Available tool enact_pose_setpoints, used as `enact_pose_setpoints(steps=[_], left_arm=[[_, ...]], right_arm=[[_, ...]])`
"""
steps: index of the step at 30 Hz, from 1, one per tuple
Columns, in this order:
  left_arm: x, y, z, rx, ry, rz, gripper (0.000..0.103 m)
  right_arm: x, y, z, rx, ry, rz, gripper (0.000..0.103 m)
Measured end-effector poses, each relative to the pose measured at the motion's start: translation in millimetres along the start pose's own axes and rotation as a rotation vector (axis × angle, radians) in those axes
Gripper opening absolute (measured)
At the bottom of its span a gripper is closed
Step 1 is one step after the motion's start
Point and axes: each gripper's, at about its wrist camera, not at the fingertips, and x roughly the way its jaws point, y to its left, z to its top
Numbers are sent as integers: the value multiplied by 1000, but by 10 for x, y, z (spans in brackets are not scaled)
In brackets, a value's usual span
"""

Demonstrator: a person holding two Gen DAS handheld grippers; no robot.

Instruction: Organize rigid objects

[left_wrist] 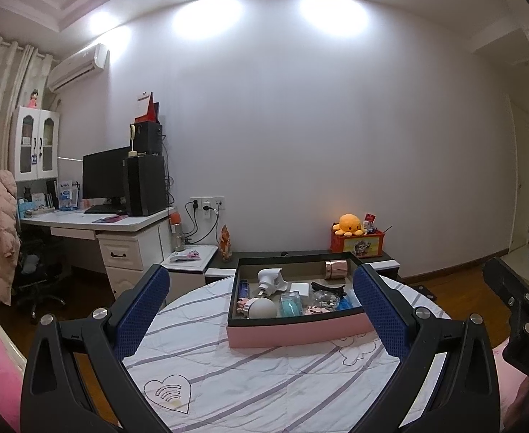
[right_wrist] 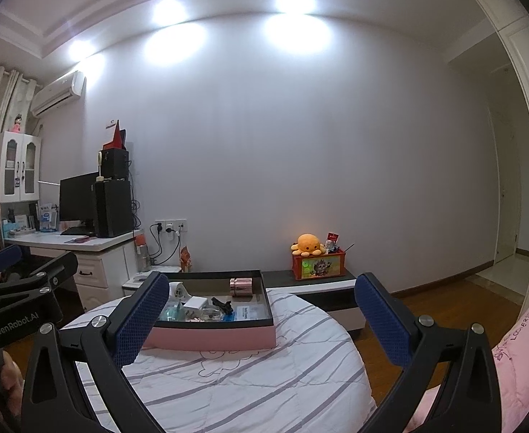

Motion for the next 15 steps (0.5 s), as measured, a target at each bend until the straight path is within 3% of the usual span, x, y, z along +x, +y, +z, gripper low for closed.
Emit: enact_pose_setpoints(steps=[15], left_arm=[[6, 6, -11, -1, 1, -3, 103]], right_arm=[[9, -5, -8, 6, 3, 2, 103]])
